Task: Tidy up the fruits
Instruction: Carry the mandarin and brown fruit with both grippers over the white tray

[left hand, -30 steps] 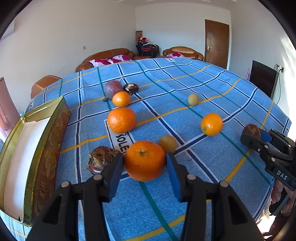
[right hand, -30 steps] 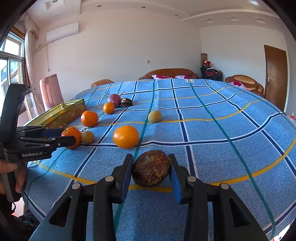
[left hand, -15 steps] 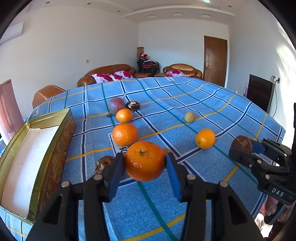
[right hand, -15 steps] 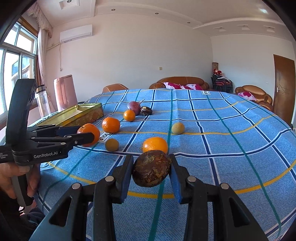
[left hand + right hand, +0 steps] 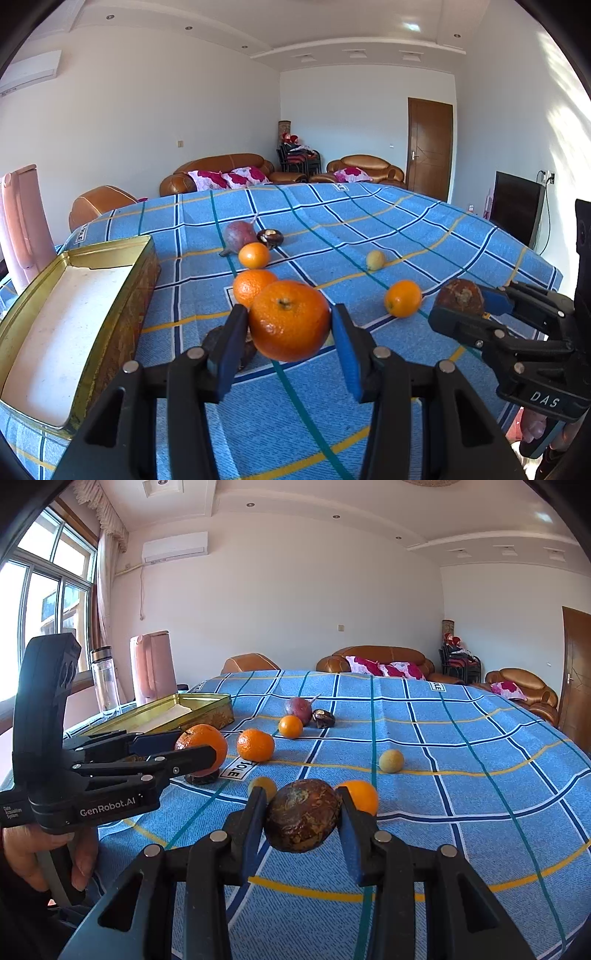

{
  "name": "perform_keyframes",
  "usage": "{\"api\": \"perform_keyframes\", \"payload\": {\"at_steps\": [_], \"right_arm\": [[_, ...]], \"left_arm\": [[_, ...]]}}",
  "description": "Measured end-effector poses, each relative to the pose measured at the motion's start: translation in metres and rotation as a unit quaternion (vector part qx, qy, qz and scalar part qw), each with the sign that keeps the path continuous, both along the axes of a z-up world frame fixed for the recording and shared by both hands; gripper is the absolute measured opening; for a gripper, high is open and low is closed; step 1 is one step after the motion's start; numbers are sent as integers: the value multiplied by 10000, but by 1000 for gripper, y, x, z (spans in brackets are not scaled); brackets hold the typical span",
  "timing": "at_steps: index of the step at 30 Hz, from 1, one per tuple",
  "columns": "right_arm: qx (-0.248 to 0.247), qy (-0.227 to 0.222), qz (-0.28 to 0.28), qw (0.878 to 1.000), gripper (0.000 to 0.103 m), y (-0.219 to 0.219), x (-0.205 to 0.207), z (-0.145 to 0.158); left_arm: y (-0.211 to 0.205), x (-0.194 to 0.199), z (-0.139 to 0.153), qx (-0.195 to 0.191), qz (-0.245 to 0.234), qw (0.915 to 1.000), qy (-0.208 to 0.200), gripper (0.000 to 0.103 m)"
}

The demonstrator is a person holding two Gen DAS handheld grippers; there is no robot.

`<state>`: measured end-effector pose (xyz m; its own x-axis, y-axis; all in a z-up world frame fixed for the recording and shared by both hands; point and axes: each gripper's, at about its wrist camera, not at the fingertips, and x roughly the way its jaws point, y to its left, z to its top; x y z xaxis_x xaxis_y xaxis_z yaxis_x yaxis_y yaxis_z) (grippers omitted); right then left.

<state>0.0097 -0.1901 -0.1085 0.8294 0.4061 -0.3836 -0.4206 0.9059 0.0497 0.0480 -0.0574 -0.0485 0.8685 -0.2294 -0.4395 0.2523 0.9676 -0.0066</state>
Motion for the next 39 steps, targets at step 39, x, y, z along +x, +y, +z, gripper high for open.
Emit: {"api": "perform_keyframes", "payload": {"at_steps": [39], "right_arm": [[-192,-427,818,9956,40,68,9,48]], "left_arm": [[49,-22,23,-142,720,9960,-503,48]]}}
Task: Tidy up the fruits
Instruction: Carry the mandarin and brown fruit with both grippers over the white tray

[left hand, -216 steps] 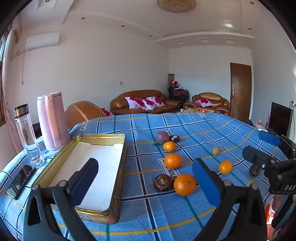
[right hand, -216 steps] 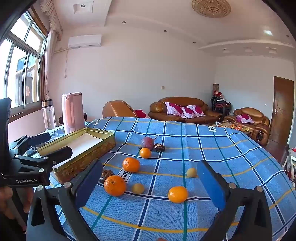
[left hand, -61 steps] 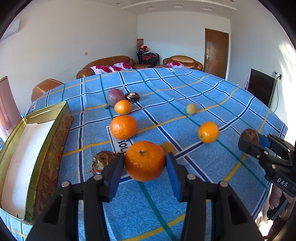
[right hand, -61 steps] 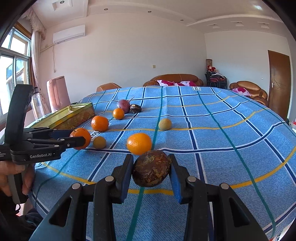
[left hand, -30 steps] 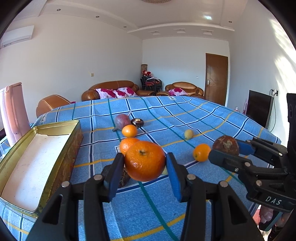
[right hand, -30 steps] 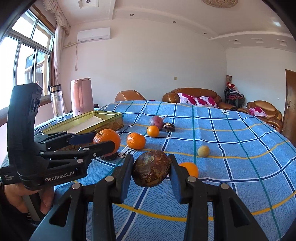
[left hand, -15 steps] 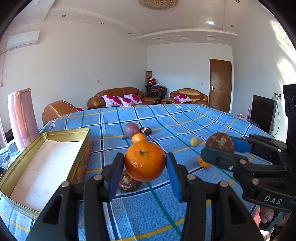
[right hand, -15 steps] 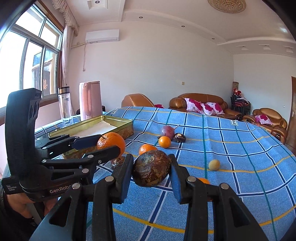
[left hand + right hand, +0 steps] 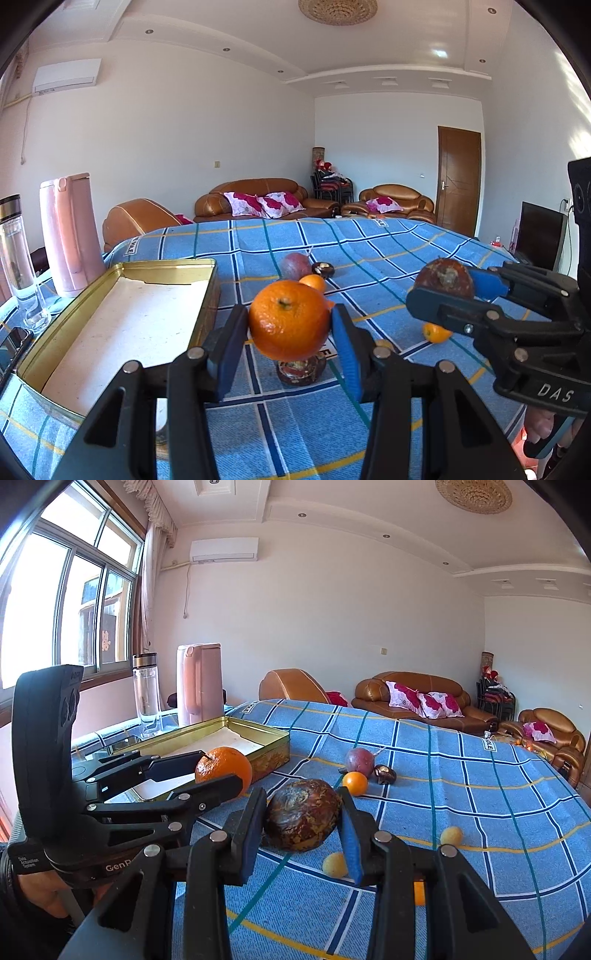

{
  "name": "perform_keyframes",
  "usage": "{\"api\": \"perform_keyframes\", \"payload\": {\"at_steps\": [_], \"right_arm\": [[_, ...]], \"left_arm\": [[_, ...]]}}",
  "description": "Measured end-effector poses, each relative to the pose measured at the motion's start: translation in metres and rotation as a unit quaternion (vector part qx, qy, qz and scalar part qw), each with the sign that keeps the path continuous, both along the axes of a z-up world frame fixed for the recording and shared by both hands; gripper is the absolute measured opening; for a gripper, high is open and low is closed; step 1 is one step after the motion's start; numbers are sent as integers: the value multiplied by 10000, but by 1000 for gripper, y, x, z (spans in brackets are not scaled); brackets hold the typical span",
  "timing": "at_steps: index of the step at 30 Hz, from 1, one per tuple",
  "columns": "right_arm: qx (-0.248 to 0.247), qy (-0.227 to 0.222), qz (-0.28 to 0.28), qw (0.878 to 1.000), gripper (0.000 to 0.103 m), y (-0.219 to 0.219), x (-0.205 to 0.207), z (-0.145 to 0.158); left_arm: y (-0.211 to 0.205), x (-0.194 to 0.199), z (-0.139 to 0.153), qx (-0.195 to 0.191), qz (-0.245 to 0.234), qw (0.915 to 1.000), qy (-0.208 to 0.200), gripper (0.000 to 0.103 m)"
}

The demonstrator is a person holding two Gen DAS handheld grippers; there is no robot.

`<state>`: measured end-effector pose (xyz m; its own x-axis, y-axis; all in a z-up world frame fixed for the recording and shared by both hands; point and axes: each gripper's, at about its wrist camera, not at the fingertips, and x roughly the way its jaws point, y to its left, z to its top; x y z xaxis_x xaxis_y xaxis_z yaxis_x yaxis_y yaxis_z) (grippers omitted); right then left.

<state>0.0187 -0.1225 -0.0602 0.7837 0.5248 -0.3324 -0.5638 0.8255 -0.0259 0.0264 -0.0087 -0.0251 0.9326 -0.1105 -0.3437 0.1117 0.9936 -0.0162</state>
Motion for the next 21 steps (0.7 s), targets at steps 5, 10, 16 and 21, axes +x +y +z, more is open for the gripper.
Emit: {"api": "perform_keyframes", "payload": {"at_steps": [5,10,16,21], "right_arm": [[-40,-27,189,9998,40,14,1,7],[-106,-30,288,9995,40,26,6,10],[-219,-74,398,9989,40,42,9,15],[-324,-132,506,9981,40,56,11,20]], "left_arm": [[12,1,1,-48,145,9999,16,48],[23,-2,3,-44,265,9996,-10,48],[35,-2,3,-66,393,9992,13,48],[45,-1,4,-82,501,9987,14,48]]}}
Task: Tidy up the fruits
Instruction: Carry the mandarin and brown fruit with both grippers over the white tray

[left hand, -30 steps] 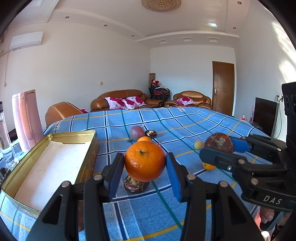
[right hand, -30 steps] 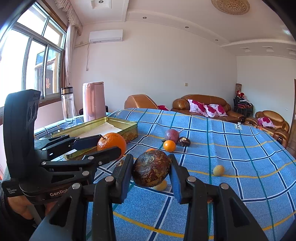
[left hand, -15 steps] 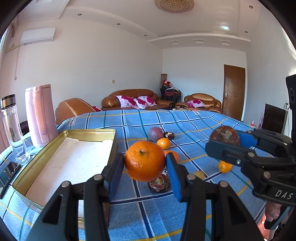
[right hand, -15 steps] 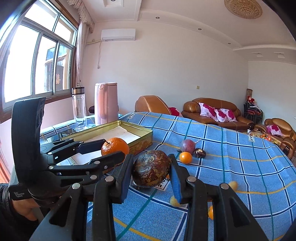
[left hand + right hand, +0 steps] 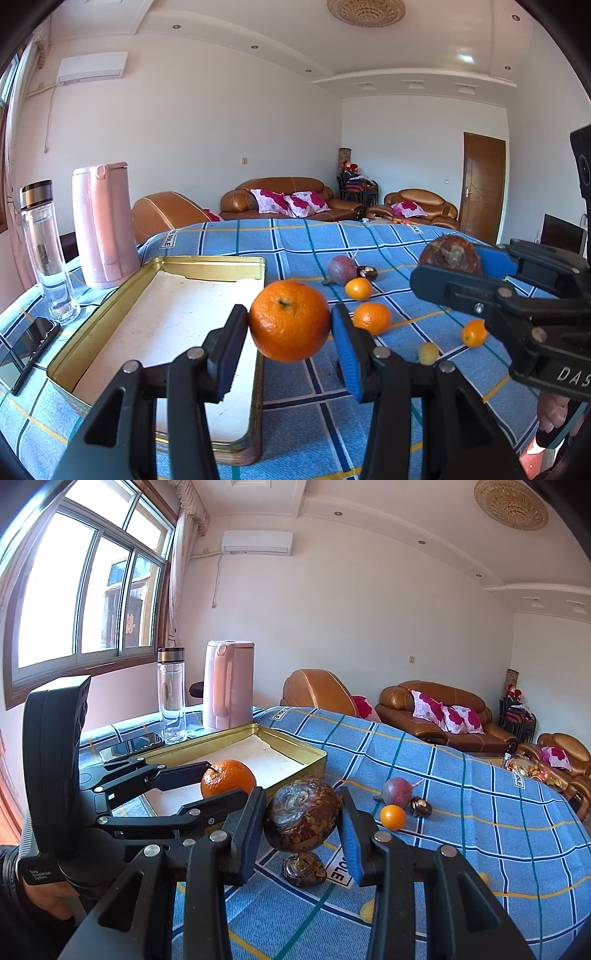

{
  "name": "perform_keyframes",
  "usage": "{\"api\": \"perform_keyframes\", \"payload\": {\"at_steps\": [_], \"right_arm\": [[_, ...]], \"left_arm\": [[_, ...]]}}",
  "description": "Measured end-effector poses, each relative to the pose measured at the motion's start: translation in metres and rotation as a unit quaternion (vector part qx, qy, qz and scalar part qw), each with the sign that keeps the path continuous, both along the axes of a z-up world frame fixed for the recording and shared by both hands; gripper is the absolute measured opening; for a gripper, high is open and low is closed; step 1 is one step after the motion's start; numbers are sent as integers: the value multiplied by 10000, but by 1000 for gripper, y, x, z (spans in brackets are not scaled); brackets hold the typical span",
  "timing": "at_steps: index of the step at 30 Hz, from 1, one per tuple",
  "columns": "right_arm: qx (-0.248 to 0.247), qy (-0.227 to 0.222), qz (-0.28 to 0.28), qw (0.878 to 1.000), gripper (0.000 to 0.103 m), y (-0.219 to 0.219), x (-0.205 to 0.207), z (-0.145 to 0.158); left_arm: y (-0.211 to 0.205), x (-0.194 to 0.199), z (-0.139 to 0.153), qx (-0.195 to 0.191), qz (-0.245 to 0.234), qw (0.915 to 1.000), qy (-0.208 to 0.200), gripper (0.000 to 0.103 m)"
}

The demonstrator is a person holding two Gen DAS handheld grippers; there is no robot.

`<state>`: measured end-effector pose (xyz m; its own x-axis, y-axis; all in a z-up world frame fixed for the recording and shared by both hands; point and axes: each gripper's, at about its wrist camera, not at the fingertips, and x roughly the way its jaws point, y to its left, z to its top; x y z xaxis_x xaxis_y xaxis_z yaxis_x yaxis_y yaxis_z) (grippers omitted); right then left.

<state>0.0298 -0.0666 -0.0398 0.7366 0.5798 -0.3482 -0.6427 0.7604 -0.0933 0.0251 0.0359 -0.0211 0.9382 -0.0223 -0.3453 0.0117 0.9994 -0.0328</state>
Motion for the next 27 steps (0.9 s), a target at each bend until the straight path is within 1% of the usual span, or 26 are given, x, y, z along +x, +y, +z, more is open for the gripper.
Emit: {"api": "perform_keyframes", "payload": {"at_steps": [20,27], "right_arm": [[-223,-111,392,9989,40,50,12,10],[-308,-89,536,9980,40,71,20,8]], "left_arm": [[38,5,2,33,387,9992,1,48],[51,9,1,135,511,9986,77,48]]}}
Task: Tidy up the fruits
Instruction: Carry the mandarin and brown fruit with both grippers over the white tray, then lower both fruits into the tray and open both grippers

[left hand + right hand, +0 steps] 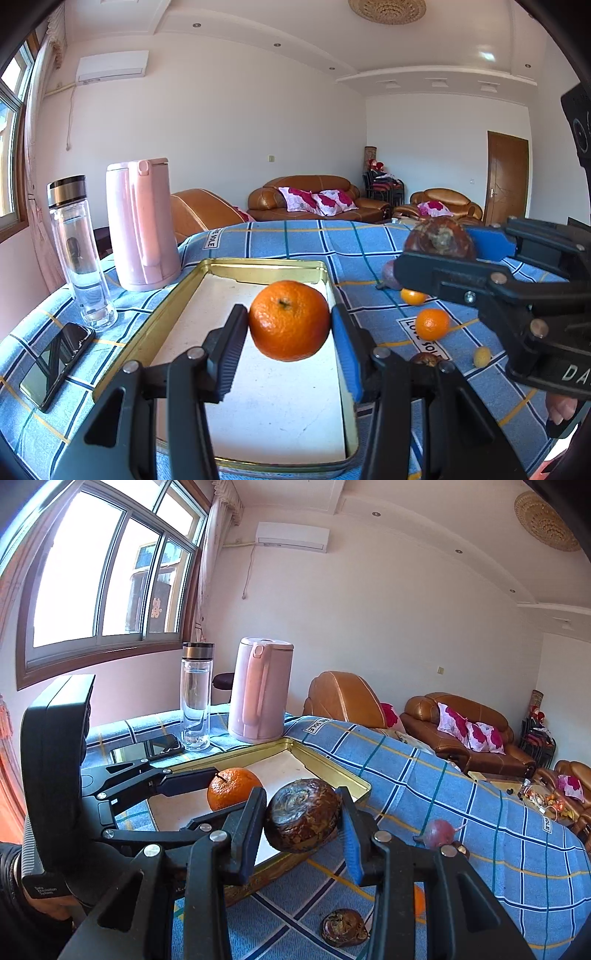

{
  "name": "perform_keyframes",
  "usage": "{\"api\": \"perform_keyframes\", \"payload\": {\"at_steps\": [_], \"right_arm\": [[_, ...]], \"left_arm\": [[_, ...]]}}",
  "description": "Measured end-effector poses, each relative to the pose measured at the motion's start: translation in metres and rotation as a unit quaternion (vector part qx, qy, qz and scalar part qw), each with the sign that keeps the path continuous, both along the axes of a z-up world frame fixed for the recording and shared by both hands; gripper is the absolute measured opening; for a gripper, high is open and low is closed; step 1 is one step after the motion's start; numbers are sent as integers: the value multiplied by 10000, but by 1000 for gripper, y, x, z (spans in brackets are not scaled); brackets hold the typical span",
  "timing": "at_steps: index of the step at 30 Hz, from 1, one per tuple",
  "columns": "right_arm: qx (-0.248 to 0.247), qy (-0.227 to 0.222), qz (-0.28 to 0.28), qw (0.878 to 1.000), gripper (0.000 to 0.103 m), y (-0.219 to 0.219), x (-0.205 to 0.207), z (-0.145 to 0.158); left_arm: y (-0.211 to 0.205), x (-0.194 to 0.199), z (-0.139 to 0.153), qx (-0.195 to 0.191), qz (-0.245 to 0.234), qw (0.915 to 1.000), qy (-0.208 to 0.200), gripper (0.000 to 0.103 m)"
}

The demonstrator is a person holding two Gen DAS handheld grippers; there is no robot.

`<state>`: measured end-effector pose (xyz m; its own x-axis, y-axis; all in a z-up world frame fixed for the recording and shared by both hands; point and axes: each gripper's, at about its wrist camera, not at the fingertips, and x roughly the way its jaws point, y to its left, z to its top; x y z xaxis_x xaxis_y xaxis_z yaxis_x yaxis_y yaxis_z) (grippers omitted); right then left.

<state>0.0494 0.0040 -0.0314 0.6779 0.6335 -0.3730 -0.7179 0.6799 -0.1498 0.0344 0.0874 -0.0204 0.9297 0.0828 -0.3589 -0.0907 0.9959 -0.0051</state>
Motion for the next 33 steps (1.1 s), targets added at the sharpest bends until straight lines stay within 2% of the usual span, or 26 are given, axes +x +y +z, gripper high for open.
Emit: {"api": "perform_keyframes", "payload": {"at_steps": [12,33], "right_arm": [[-49,268,119,9996,40,29,27,-2],[-318,801,122,9962,40,74,74,-35]], "left_arm": [[27,20,-7,122,201,9994,270,48],[63,54,-15,394,439,9941,910,48]]}}
